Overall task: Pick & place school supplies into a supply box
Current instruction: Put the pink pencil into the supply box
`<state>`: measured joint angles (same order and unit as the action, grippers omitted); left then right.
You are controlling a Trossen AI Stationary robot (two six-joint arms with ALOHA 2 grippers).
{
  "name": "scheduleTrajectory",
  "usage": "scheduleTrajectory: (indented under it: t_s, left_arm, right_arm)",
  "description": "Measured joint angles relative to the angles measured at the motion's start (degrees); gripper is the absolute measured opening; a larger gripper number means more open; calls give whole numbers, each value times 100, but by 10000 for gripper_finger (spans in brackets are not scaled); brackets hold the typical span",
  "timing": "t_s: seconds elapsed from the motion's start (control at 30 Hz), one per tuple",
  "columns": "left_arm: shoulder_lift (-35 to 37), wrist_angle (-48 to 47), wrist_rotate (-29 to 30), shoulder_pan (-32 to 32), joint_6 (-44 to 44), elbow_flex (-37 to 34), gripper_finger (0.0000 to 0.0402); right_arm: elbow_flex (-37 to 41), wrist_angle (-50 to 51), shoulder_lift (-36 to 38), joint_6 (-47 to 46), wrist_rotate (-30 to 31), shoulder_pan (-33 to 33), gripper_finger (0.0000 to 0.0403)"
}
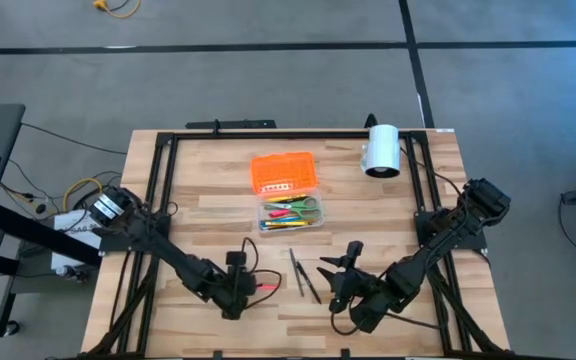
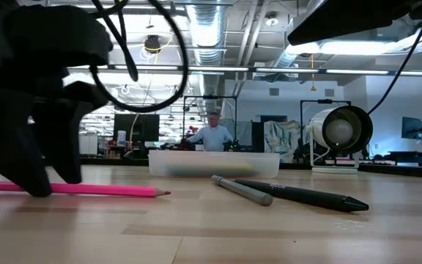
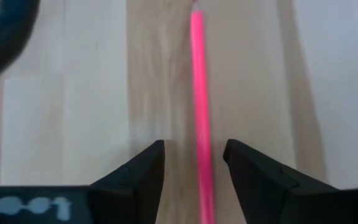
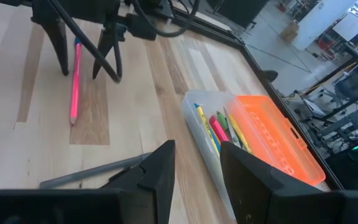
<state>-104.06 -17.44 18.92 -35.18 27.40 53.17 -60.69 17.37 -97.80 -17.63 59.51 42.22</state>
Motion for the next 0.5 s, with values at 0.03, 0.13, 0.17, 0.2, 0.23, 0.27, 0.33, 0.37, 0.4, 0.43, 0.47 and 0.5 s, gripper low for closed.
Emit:
scheduleTrajectory:
  t_s: [0.03, 0.13, 0.17, 0.2, 0.23, 0.27, 0.33, 0.37, 0.4, 0.43, 0.47, 0.5]
  left_arm:
    - [-8, 132, -27, 40, -100, -2, 167]
    - [-12, 322, -73, 136, -239, 7, 163]
    - [-12, 326, -99, 158, -247, 9, 163]
    - [-12, 311, -166, 178, -245, 9, 163]
    - [-10, 271, -264, 196, -243, 13, 163]
    - [-10, 213, -388, 211, -236, 17, 163]
    - [-8, 48, -650, 220, -128, 24, 163]
    - [-8, -52, -717, 223, -66, 25, 163]
    - [-10, -123, -728, 219, 24, 35, 163]
    - [-8, -195, -730, 208, 122, 35, 163]
    - [-8, -235, -732, 202, 191, 39, 163]
    - [-8, -255, -735, 198, 217, 39, 163]
  right_arm:
    - [0, 0, 0, 0, 0, 0, 122]
    - [0, -1, 0, 0, 0, 0, 122]
    - [0, 1, 0, 0, 0, 0, 122]
    - [0, 5, 0, 0, 0, 0, 122]
    - [0, 12, 0, 0, 0, 0, 122]
    - [0, 17, 0, 0, 0, 0, 122]
    - [0, 17, 0, 1, 0, 0, 122]
    - [0, 17, 0, 0, 2, 0, 122]
    - [0, 17, 0, 0, 0, 0, 122]
    - [0, 17, 0, 0, 0, 0, 122]
    - [0, 17, 0, 0, 2, 0, 122]
    - [0, 17, 0, 0, 2, 0, 122]
